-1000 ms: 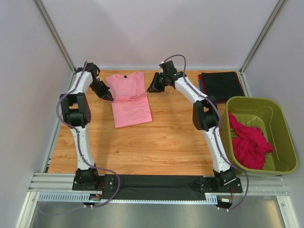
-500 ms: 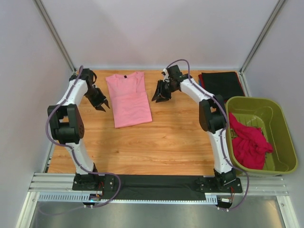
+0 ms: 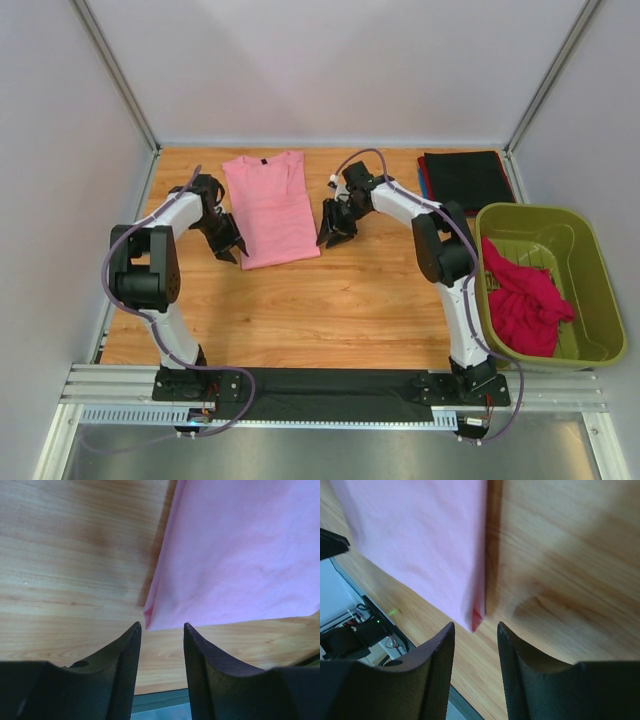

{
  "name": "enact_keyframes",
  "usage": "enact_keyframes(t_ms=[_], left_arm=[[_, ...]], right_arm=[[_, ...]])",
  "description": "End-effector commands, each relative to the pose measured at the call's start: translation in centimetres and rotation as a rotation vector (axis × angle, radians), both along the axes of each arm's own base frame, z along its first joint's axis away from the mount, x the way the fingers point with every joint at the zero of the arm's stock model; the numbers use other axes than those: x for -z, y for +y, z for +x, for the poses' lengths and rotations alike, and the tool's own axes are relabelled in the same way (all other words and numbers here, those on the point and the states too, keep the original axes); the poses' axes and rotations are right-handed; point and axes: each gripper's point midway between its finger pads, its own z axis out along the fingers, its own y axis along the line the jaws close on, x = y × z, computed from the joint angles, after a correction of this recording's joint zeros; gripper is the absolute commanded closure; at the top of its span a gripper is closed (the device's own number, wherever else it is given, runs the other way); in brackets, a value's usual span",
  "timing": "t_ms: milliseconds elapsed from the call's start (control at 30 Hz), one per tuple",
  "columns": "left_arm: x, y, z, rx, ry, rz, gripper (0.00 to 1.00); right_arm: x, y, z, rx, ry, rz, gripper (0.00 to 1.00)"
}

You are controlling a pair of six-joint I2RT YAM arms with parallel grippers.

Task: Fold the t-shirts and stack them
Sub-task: Fold the tshirt

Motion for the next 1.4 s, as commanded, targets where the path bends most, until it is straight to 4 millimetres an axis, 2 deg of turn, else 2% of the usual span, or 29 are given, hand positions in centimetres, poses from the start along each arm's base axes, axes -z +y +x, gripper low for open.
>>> enact_keyframes(t_ms=[0, 100, 167, 300, 333, 400, 433, 467, 500, 533, 633, 767, 933, 1067, 1100, 1133, 1167, 1200, 1233, 1267, 1300, 1333, 1367], left_arm=[[0.7, -0.7, 1.4, 0.012, -0.054, -0.046, 0.53], [1.6, -0.7, 0.9, 0.005, -0.021, -0.041, 0.55], [2.3, -0.7, 0.6, 0.01, 0.0, -0.041, 0.6], [2.8, -0.6, 0.7, 0.01, 0.009, -0.036, 0.73], [2.8, -0.5, 0.8, 0.009, 0.012, -0.033, 0.8], [3.0, -0.5, 0.7, 0.007, 0.028, -0.027, 0.92], [3.1, -0.4, 0.6, 0.006, 0.034, -0.023, 0.95], [3.1, -0.4, 0.5, 0.009, 0.036, -0.023, 0.97], [3.3, -0.3, 0.2, 0.014, 0.045, -0.016, 1.0], [3.3, -0.2, 0.0, 0.015, 0.051, -0.013, 1.0], [3.5, 0.0, -0.6, 0.023, 0.065, -0.005, 1.0], [3.7, -0.2, -1.3, 0.024, 0.082, -0.017, 1.0], [3.5, -0.5, -2.7, 0.061, 0.094, 0.013, 1.0], [3.1, -1.6, -5.6, 0.092, 0.146, 0.028, 1.0], [3.2, -1.6, -6.7, 0.086, 0.164, 0.031, 1.0], [3.3, -1.7, -7.5, 0.086, 0.177, 0.034, 1.0], [3.4, -2.0, -8.2, 0.091, 0.188, 0.032, 1.0], [3.3, -2.2, -9.4, 0.086, 0.199, 0.026, 1.0], [3.4, -2.3, -10.2, 0.085, 0.212, 0.026, 1.0], [3.4, -2.4, -10.8, 0.086, 0.218, 0.024, 1.0], [3.4, -2.8, -12.1, 0.083, 0.231, 0.0, 1.0], [3.3, -3.4, -12.6, 0.087, 0.228, -0.016, 1.0], [3.3, -3.8, -13.2, 0.093, 0.231, -0.029, 0.97]], right_arm=[[-0.7, 0.4, -1.2, -0.043, -0.033, 0.018, 0.59], [0.0, 0.3, -1.5, -0.044, -0.033, 0.004, 0.59], [0.2, 0.3, -1.5, -0.042, -0.03, 0.006, 0.6], [0.4, 0.8, -1.5, -0.049, -0.038, 0.019, 0.61], [0.3, 1.0, -1.4, -0.054, -0.043, 0.021, 0.62], [0.5, 1.2, -1.6, -0.058, -0.041, 0.017, 0.66], [0.5, 1.4, -1.7, -0.062, -0.041, 0.015, 0.68], [0.7, 1.4, -1.7, -0.062, -0.04, 0.012, 0.76], [0.5, 1.5, -1.7, -0.06, -0.046, 0.017, 0.8], [0.4, 1.6, -1.9, -0.059, -0.047, 0.023, 0.88], [0.5, 1.8, -2.4, -0.056, -0.033, 0.039, 1.0], [0.2, 1.6, -2.9, -0.046, -0.037, 0.052, 1.0], [0.8, 0.2, -3.9, -0.028, -0.021, -0.003, 1.0], [1.5, -1.4, -5.8, -0.021, -0.003, -0.053, 1.0], [0.9, -1.7, -6.3, -0.023, -0.009, -0.051, 1.0], [1.5, -2.3, -7.6, -0.025, 0.022, -0.064, 1.0], [0.8, -2.6, -7.9, -0.024, 0.008, -0.064, 1.0], [1.0, -3.0, -8.6, -0.025, 0.013, -0.075, 1.0], [1.8, -3.9, -9.9, -0.022, 0.042, -0.098, 1.0], [1.3, -4.4, -10.5, -0.02, 0.03, -0.102, 1.0], [1.4, -4.8, -11.1, -0.019, 0.036, -0.112, 1.0], [1.7, -5.7, -12.5, -0.017, 0.051, -0.131, 1.0], [1.7, -6.1, -13.1, -0.012, 0.058, -0.135, 1.0]])
